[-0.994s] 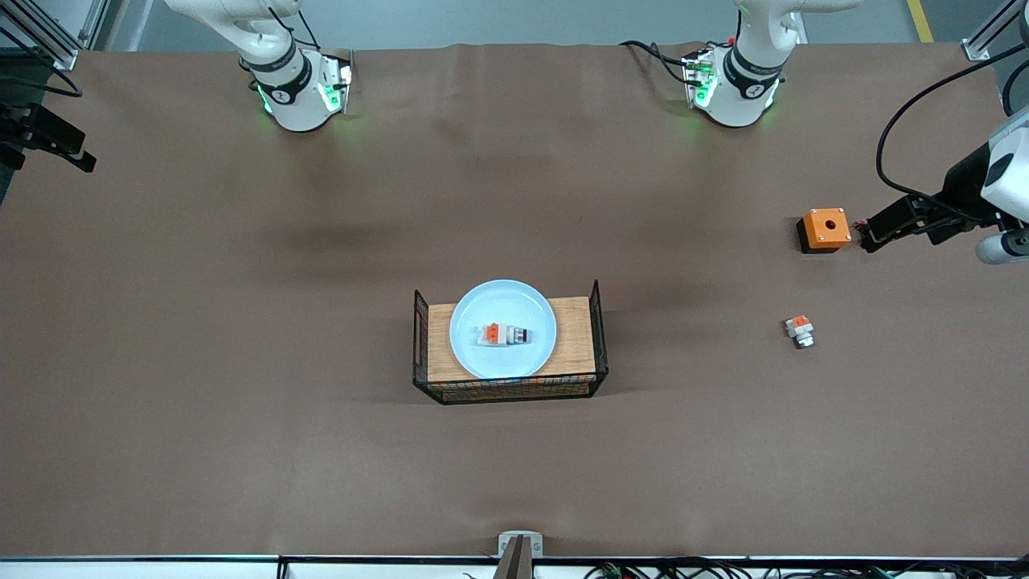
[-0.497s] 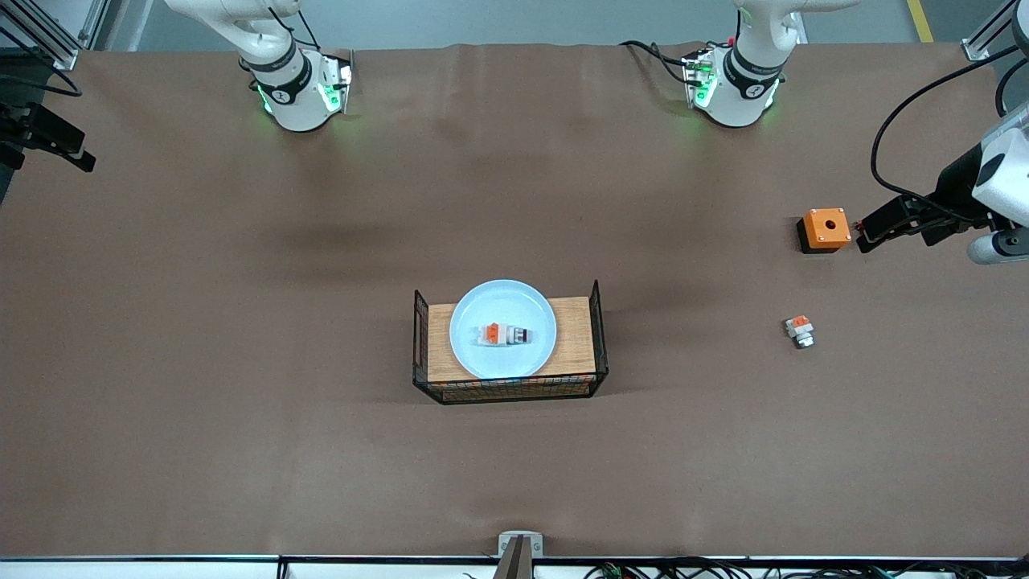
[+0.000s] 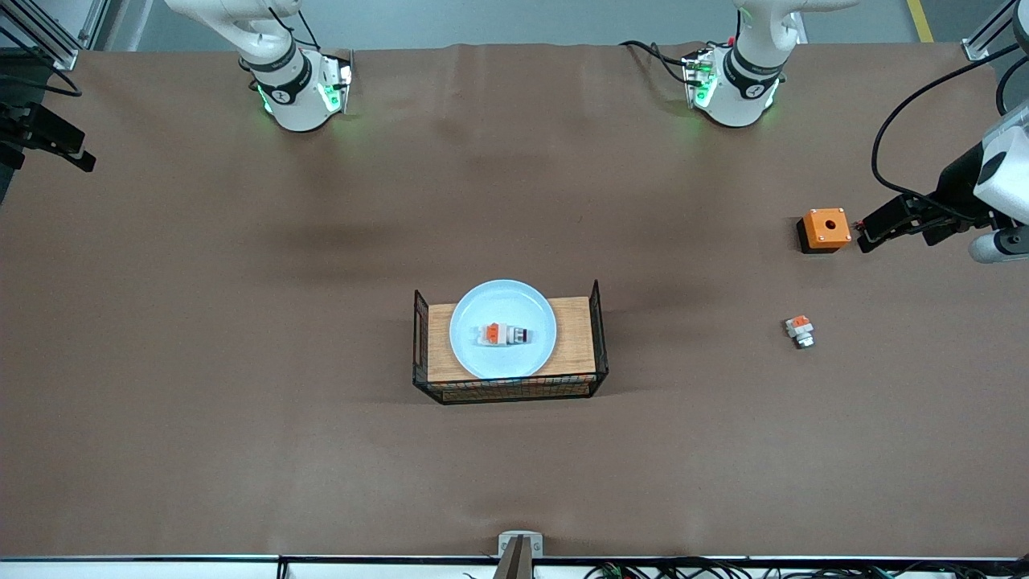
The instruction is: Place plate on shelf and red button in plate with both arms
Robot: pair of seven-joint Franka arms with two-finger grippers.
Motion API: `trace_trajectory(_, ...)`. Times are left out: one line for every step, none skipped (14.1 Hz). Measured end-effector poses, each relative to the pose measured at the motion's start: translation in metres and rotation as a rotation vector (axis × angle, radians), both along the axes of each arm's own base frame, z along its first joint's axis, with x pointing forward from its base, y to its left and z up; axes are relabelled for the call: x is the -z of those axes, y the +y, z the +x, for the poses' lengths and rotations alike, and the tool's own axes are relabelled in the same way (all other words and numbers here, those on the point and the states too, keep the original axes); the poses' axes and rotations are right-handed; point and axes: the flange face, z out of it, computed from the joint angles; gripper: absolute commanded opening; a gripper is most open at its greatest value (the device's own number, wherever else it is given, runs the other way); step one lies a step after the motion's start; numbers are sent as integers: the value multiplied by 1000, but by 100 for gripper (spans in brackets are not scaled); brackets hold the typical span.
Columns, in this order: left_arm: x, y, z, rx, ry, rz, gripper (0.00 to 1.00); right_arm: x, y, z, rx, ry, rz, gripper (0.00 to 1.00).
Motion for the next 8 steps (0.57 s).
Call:
trace_trajectory(-2,0,-1,0,-4,0,100,0,0,0,0,0,0,100)
trace_trajectory(-6,1,-3,-1,-11,0,100,0,0,0,0,1,0,100)
trace_trajectory(-11,2,-5,-3,-17,0,100,0,0,0,0,1,0,100)
trace_trajectory(-15,3,-8,-1,-18,1,100,0,0,0,0,1,0,100)
trace_trajectory(-19,4,-10,3,-18,1,100,0,0,0,0,1,0,100)
trace_trajectory(-22,5,-12,6,-17,2,100,0,0,0,0,1,0,100)
trace_trajectory(-24,5,-14,7,-14,2,100,0,0,0,0,1,0,100)
trace_trajectory(-27,5,-15,8,-13,2,100,0,0,0,0,1,0,100)
